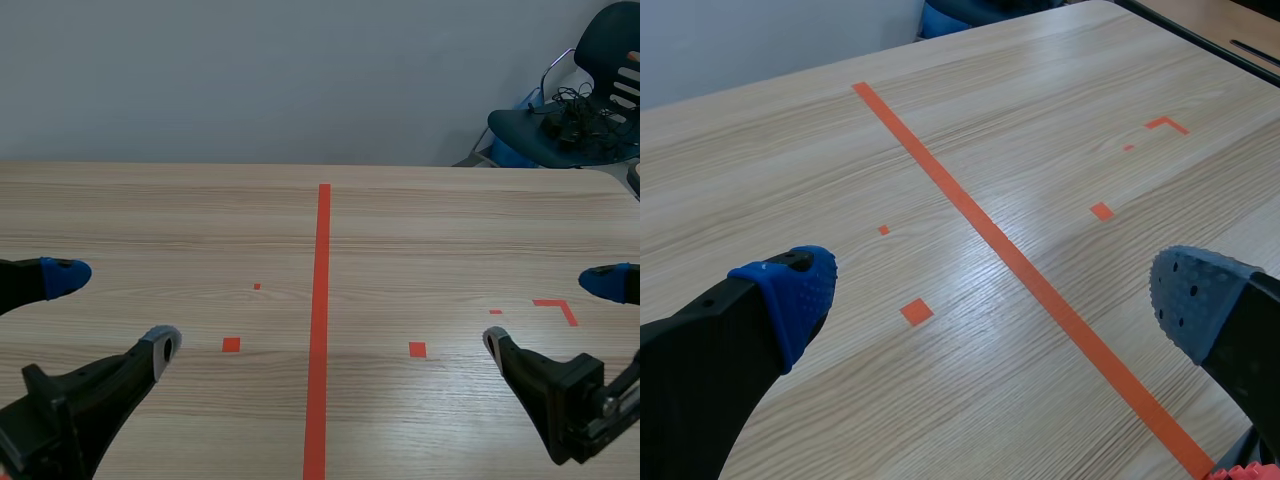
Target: Do the leaf sorting experiment
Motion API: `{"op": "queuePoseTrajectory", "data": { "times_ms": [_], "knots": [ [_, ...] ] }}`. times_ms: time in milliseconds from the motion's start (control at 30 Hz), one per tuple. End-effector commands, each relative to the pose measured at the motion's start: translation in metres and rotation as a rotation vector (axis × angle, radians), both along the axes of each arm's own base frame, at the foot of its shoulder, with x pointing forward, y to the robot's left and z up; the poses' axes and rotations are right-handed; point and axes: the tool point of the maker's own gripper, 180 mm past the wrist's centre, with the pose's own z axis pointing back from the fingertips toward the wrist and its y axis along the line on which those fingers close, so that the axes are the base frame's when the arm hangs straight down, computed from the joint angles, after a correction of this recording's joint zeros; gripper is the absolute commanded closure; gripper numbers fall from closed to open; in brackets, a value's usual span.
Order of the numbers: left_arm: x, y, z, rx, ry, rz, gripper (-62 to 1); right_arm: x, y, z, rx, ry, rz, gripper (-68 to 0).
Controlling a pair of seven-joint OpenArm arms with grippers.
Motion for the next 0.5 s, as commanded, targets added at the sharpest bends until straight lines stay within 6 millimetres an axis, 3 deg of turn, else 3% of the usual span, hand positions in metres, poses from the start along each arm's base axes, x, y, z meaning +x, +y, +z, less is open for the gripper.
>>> {"op": "queuePoseTrajectory", "data": {
  "times_ms": [0,467],
  "knots": [
    [0.0037,-0.0031,0.0175,-0.021,-0.055,-0.014,-62.3,0.0057,0.0024,0.0167,0.013,-0.056,0.012,-67.9],
    [0.0046,-0.0036,0.0221,-0.017,-0.07,-0.022,-62.3,0.0067,0.003,0.0199,0.012,-0.066,0.014,-67.9]
  ]
}}
